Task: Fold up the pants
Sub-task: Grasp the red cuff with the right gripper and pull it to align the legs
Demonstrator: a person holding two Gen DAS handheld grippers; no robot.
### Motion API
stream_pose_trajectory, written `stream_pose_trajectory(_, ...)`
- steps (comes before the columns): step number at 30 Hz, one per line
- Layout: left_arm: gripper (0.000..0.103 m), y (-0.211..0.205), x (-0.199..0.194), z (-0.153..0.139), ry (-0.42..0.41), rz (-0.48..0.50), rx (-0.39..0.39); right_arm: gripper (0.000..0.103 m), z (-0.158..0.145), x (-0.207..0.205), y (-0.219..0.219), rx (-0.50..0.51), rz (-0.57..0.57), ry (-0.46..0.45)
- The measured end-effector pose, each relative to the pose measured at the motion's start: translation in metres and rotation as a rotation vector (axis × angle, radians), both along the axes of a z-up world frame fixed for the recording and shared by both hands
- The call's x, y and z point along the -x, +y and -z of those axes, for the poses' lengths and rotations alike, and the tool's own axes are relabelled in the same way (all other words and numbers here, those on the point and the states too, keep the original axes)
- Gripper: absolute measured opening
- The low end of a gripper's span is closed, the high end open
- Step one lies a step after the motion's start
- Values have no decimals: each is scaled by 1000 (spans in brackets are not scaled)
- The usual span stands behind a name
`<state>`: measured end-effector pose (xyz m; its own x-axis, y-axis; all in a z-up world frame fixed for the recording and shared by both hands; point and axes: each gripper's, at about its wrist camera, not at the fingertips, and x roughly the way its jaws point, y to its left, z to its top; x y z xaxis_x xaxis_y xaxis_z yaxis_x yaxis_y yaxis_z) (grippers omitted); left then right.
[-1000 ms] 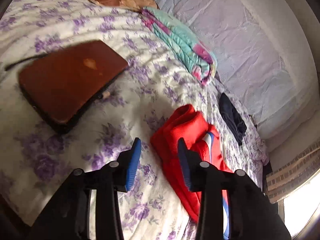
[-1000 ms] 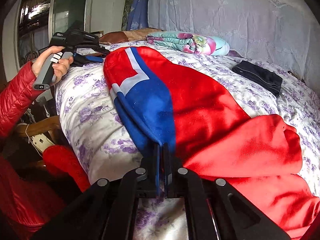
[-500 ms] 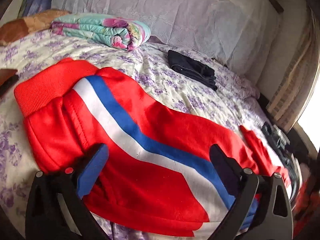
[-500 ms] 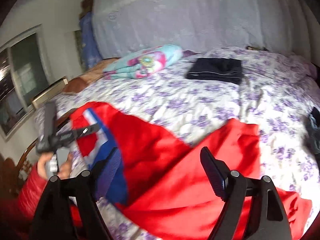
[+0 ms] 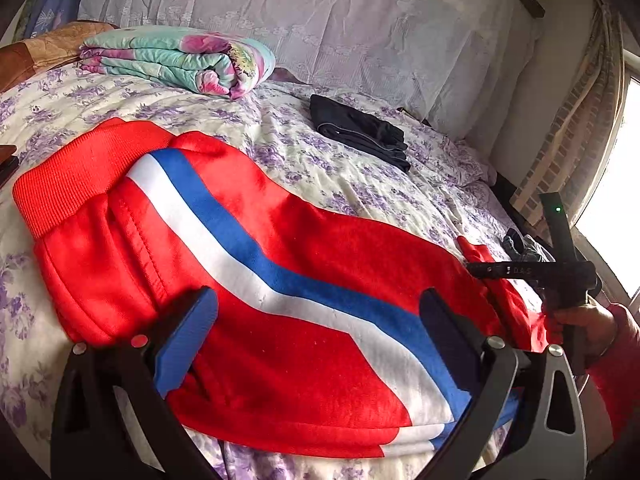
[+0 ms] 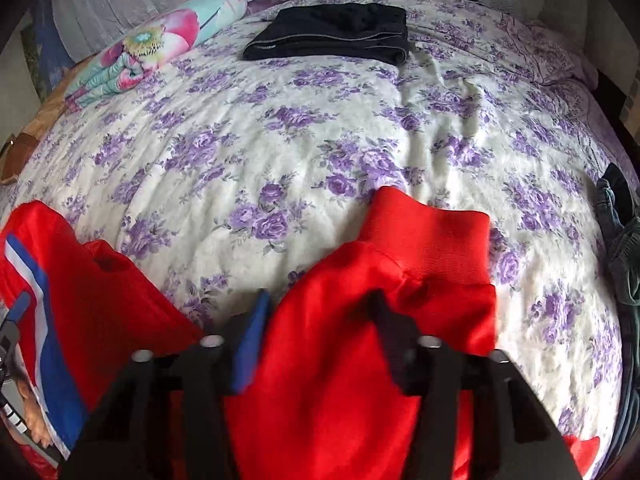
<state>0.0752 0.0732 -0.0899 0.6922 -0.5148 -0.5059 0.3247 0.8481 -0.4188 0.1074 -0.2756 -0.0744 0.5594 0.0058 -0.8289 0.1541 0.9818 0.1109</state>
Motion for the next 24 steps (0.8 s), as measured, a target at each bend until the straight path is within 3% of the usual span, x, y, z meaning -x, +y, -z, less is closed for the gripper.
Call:
stream_pose_trajectory(1, 98, 0, 0, 0, -1, 1, 2, 8, -7, 10, -11, -53, 12, -33)
stream_pose_trajectory(4, 98, 0, 1, 0, -2, 4, 1, 8, -30, 58, -34, -146, 41, -164)
stream_pose_trajectory(7, 98, 0, 1, 0, -1, 3, -2, 8, -46, 132, -57, -225, 82, -303)
stream_pose_trajectory(10, 98, -1, 1, 0, 0, 0, -10, 9, -27, 202, -83, -299, 152, -344)
stream_pose_trajectory(13, 98, -3, 2, 0, 3, -2, -25, 40, 9, 242, -98, -296, 249, -275)
stream_pose_trajectory(16, 98, -6, 3, 0, 4, -5, -56, 40, 11, 256, -98, -330, 217, -314)
stream_pose_trajectory(19, 98, -9, 4, 0, 2, -11, -87, 52, 1, 250, -98, -363, 175, -359)
stream_pose_trajectory(24, 98, -13, 9, 1, -10, -15, -140, 53, 12, 249, -123, -429, 206, -378)
